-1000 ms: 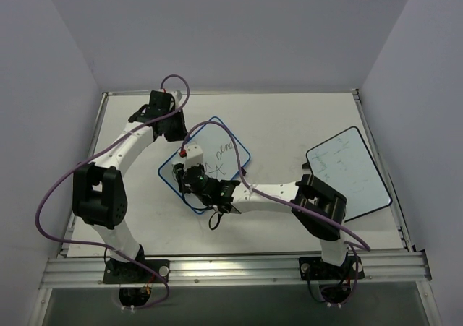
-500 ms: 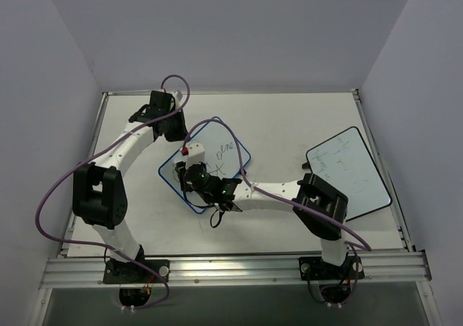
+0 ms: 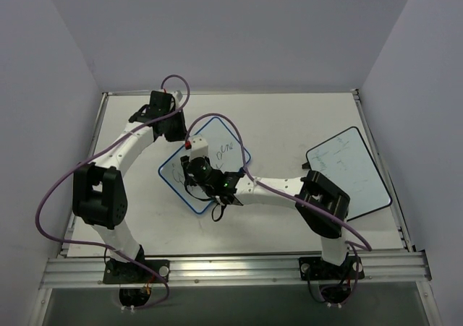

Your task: Erase the whiteboard

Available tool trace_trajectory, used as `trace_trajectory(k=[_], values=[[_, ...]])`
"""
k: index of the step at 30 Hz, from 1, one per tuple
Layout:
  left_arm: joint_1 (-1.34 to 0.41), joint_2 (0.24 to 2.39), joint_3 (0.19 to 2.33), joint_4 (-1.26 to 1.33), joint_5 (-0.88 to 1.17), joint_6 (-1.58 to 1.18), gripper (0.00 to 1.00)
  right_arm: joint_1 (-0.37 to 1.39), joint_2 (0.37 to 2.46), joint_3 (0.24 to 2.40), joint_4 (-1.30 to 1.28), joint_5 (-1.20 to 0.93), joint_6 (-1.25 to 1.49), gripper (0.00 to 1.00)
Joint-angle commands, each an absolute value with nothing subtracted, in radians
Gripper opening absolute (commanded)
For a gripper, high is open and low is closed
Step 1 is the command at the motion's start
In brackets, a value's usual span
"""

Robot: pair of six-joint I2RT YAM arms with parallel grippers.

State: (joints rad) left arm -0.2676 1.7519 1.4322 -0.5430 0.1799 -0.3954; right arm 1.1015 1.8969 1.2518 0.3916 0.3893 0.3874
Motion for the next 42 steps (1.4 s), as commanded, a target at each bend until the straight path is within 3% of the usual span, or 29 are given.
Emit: trace_trajectory(k=[1,16,42], values=[[-0.285,1.723,1.433,-0.554,0.212,-0.388,0.02,1.123,1.940,1.327,0.328,0.408,0.356,0.00],[-0.295,1.721,1.431,-0.555,0.204,-0.387,0.02,1.192,2.011,1.460,0.276,0.410,0.301,0.00],[-0.298,1.718,1.428,-0.557,0.204,-0.385,0.02,1.111,1.997,1.413,0.278,0.540,0.338,0.00]])
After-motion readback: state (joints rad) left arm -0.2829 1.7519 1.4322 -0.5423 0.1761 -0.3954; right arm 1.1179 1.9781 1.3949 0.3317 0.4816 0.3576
